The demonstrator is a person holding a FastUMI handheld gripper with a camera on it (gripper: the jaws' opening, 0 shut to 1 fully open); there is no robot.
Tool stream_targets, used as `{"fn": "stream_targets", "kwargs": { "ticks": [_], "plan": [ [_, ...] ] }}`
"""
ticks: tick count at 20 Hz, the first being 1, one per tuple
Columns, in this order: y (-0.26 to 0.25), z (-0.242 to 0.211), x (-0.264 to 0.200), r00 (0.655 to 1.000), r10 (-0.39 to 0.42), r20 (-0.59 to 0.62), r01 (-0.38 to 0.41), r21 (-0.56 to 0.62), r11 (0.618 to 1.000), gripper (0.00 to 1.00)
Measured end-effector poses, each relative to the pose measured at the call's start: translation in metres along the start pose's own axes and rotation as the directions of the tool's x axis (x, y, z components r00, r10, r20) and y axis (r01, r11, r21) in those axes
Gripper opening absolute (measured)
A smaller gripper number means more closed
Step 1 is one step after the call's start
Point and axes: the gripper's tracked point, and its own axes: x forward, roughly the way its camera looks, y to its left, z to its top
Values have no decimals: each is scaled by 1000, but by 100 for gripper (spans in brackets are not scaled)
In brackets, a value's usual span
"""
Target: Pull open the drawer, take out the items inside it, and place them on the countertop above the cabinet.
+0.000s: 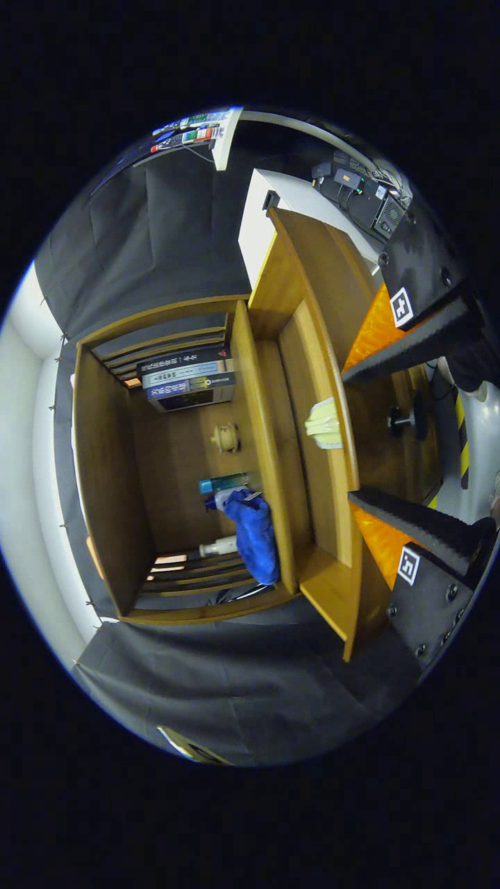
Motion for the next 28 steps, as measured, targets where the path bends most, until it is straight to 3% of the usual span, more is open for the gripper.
{"fn": "stream_targets", "kwargs": {
  "ticks": [8, 15, 21, 28],
  "plan": [
    [-2, 33, 45, 998, -21, -51, 19, -34, 999, 98],
    [-17, 40, 107, 973, -33, -228, 34, 0, 999, 99],
    [-14, 24, 149, 898, -2, -441, -14, -32, 999, 99],
    [-18, -2, 181, 783, -48, -620, -35, -121, 992, 99]
  ]
}}
